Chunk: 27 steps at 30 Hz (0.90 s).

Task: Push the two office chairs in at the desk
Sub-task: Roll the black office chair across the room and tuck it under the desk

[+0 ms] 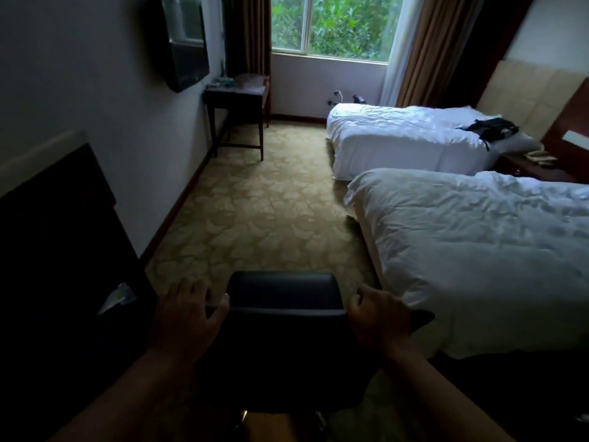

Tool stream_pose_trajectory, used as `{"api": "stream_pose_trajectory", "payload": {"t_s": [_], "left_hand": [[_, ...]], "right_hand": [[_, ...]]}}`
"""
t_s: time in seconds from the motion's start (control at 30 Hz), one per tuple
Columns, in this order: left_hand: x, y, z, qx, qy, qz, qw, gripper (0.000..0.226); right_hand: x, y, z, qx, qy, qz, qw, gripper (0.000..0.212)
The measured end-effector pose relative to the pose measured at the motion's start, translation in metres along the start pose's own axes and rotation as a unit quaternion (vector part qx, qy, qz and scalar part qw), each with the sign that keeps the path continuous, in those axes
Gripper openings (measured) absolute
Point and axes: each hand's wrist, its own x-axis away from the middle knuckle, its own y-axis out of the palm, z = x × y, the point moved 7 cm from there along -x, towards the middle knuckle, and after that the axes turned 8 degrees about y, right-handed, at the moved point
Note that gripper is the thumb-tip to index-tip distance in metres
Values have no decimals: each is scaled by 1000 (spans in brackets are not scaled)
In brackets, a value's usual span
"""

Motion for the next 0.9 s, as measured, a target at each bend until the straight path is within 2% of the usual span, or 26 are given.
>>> {"api": "stream_pose_trajectory", "payload": {"t_s": [0.07, 0.23, 0.4, 0.5, 0.57, 0.67, 0.83, 0.9], "left_hand": [[-24, 23, -6, 45, -36, -29, 998, 35], [-85, 54, -22, 44, -75, -56, 995, 30], [-163, 82, -41, 22, -89, -113, 989, 36], [-211, 99, -62, 6, -91, -116, 989, 33], [-248, 116, -78, 11, -86, -131, 988, 28], [-304, 136, -97, 24, -78, -139, 987, 30], [-387, 173, -133, 47, -67, -177, 981, 31], [-424, 184, -147, 42, -66, -182, 980, 30]], "right_hand": [[-20, 6, 1, -8, -5, 2, 1000, 27], [-92, 30, -13, -23, -40, -20, 999, 26], [-154, 54, -57, 77, -190, -30, 978, 30], [-195, 64, -83, 100, -227, -40, 968, 39], [-236, 82, -95, 94, -206, -70, 972, 45], [-296, 98, -111, 85, -146, -119, 978, 37], [-367, 129, -154, 150, -190, -180, 953, 33], [-399, 137, -173, 139, -177, -192, 955, 33]]}}
